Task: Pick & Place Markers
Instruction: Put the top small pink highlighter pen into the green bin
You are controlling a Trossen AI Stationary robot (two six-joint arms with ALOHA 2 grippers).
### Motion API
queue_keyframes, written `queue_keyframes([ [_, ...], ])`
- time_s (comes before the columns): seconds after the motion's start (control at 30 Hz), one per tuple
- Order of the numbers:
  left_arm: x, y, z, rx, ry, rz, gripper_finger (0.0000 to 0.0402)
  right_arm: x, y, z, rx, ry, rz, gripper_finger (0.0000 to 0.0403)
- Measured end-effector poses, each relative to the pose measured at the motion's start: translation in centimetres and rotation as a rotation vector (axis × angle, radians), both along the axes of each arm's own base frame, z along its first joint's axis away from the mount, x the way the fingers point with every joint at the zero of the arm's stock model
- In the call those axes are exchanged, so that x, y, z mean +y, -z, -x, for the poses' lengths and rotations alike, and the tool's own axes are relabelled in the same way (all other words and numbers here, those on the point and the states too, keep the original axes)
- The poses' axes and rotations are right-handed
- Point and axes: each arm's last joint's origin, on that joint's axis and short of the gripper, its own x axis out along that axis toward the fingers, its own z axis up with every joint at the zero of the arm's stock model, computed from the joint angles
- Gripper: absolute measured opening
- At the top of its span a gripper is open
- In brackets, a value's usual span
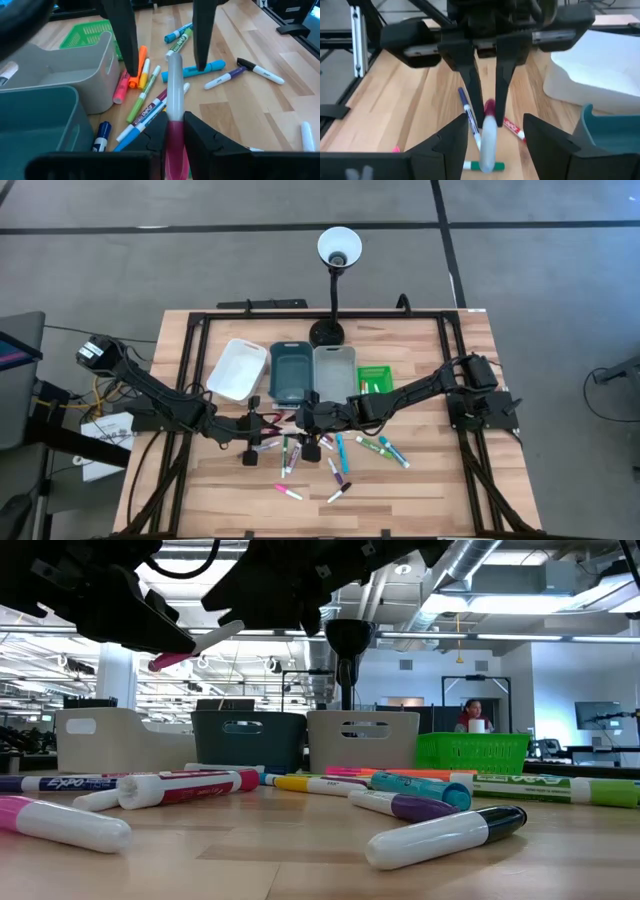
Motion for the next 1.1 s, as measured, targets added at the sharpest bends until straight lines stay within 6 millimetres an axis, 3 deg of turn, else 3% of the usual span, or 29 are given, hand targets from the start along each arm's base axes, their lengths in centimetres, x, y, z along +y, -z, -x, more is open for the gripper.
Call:
queue_keyframes([
  [0.4,0.12,-0.17,-0.07,-0.026,-0.049,-0.014,0.0045,-0.17,0.52,0.26,0.060,0.008,0.008,0.0143],
  [0.93,0.12,-0.23,-0.09,-0.035,-0.054,-0.009,0.0049,-0.55,0.45,0.14,0.052,0.018,0.008,0.0028],
  [1.1,0.13,-0.21,-0.08,-0.035,-0.055,-0.009,0.0050,-0.81,0.47,0.09,0.053,0.023,0.006,0.0026],
])
